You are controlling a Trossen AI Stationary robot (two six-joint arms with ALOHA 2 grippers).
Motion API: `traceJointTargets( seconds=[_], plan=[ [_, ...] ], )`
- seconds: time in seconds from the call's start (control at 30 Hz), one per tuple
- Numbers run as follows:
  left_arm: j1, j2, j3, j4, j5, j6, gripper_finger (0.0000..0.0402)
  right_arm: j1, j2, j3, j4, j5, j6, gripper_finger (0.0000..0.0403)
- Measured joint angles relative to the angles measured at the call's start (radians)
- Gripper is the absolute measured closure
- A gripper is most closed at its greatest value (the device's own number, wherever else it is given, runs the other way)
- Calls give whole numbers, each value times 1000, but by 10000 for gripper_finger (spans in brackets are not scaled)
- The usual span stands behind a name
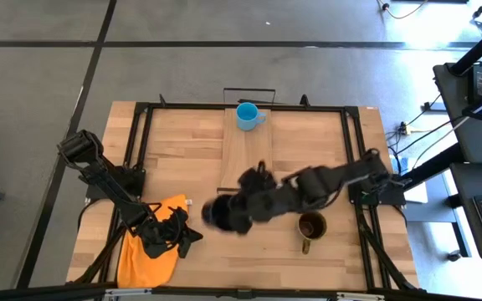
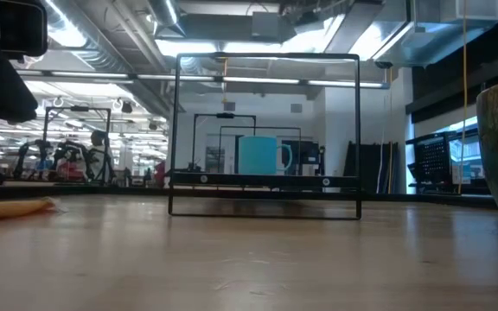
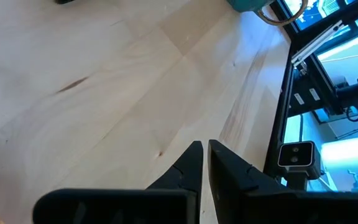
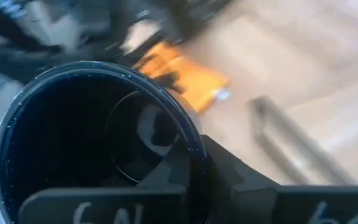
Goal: Stack small to large cups/mugs on shelf
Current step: Put the dark blue mug on the shelf
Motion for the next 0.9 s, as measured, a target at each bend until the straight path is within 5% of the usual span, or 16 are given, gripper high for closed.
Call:
traceJointTargets(
  seconds=[0.13, 0.27, 0.43, 0.73, 0.9],
  plan=[
    [0, 0, 0, 4, 0, 0, 383, -87, -31, -7, -157, 71, 16, 382],
    [0, 0, 0, 7, 0, 0, 383, -197, -30, 11, -204, 24, -70, 382],
    [7, 0, 0, 7, 0, -1, 383, -372, -30, 4, -211, -97, -191, 382],
    [35, 0, 0, 7, -1, -7, 383, -614, -30, -122, -203, -468, -462, 382],
    [62, 0, 0, 7, 8, -4, 383, -662, -30, -233, -145, -494, -602, 382]
  ],
)
